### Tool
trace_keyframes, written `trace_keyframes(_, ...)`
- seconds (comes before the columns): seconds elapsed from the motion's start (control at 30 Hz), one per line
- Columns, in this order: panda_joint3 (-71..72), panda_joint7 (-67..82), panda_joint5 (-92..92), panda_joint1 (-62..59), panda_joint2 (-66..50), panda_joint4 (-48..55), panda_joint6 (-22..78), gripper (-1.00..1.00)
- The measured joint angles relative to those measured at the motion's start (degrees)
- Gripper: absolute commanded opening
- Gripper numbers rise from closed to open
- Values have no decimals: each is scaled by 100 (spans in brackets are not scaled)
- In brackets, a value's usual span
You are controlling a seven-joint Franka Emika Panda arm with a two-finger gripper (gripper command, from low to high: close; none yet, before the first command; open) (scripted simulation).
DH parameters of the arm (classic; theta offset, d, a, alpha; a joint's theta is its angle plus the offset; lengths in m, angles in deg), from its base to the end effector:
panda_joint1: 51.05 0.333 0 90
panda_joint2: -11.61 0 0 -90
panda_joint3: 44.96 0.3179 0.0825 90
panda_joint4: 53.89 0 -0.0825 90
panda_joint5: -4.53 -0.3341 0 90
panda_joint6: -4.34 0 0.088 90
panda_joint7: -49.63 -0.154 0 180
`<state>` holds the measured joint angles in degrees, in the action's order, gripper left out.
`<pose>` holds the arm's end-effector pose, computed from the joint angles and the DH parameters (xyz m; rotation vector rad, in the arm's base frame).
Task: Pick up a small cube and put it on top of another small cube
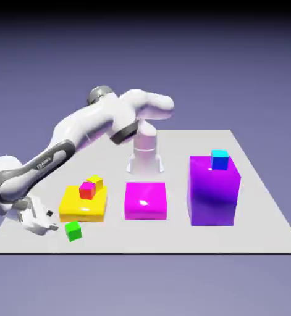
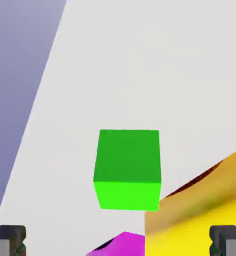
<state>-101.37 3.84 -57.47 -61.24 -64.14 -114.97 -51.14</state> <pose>0.4921 -0.3073 0.1289 -1.5787 2.1243 1.3574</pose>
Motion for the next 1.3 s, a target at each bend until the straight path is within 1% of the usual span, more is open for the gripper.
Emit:
trace_keyframes(0.07, -216, -13, -238, -42, -415, 383, 454, 0)
trace_keyframes(0.13, -277, -16, -304, -53, -532, 491, 582, 0)
trace_keyframes(0.33, -235, 478, -285, 724, -530, -754, 42, 0)
trace_keyframes(0.37, -230, 548, -282, 834, -530, -931, -35, -100)
trace_keyframes(0.43, -230, 547, -283, 835, -530, -931, -35, -100)
trace_keyframes(0.67, -268, -5, -277, -40, -504, 456, 566, -100)
trace_keyframes(1.3, 785, 1831, 4105, 1399, 2955, -3485, -1259, -100)
